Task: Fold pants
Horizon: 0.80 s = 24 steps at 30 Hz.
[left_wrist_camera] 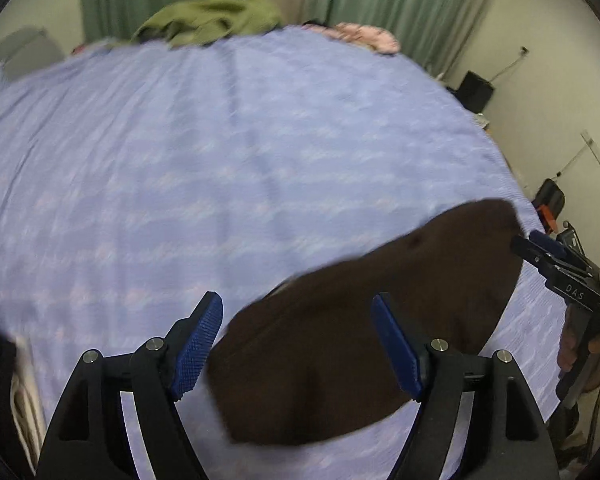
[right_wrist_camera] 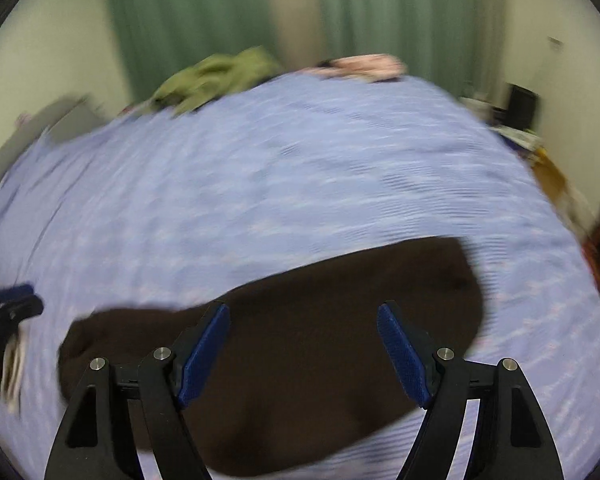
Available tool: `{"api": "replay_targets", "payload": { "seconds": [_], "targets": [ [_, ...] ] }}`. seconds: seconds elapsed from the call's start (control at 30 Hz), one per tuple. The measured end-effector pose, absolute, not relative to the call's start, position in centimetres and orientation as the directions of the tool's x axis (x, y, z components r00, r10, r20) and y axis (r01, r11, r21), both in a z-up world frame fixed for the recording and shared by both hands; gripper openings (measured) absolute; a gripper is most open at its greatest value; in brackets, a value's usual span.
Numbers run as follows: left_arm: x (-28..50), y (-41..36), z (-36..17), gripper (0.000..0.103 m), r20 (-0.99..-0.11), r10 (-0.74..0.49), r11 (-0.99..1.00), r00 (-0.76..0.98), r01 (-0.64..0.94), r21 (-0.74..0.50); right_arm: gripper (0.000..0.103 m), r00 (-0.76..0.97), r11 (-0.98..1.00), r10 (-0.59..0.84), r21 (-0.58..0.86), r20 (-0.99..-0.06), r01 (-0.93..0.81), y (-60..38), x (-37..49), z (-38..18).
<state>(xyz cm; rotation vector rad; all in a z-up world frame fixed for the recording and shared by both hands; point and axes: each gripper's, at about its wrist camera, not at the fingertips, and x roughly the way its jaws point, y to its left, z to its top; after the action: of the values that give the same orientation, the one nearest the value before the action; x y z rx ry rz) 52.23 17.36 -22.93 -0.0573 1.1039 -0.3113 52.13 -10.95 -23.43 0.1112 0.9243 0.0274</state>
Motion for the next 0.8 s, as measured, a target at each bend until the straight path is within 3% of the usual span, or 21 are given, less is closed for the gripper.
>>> {"api": "replay_targets", "payload": {
  "seconds": [0.17, 0.4, 0.53, 0.8],
  "targets": [
    [51.8, 21.5, -27.2, 0.073, -0.873, -0.347, 0.938, 0.344, 0.131, -0.321, 0.077, 0.548, 0.981, 0.184, 0.116, -0.816, -0.156, -3.7, 51.9, -26.1],
    [54.1, 21.5, -32.8, 0.068, -0.872, -0.403, 0.909, 0.278, 0.01, -0.417, 0.077, 0.499, 0.977, 0.204, 0.144, -0.842, -0.156, -2.1, 52.3, -28.1],
    [53.9, 21.0, -34.2, 0.036, -0.885, -0.374, 0.914, 0.279, -0.053, -0.403, 0.077, 0.492, 0.982, 0.183, 0.137, -0.851, -0.129, -2.8, 52.9, -28.6],
    [51.5, 22.3, -30.3, 0.032, -0.852, -0.305, 0.919, 0.426, -0.105, -0.381, 0.077, 0.498, 0.984, 0.172, 0.125, -0.85, -0.127, -3.1, 55.8, -30.4]
  ]
}}
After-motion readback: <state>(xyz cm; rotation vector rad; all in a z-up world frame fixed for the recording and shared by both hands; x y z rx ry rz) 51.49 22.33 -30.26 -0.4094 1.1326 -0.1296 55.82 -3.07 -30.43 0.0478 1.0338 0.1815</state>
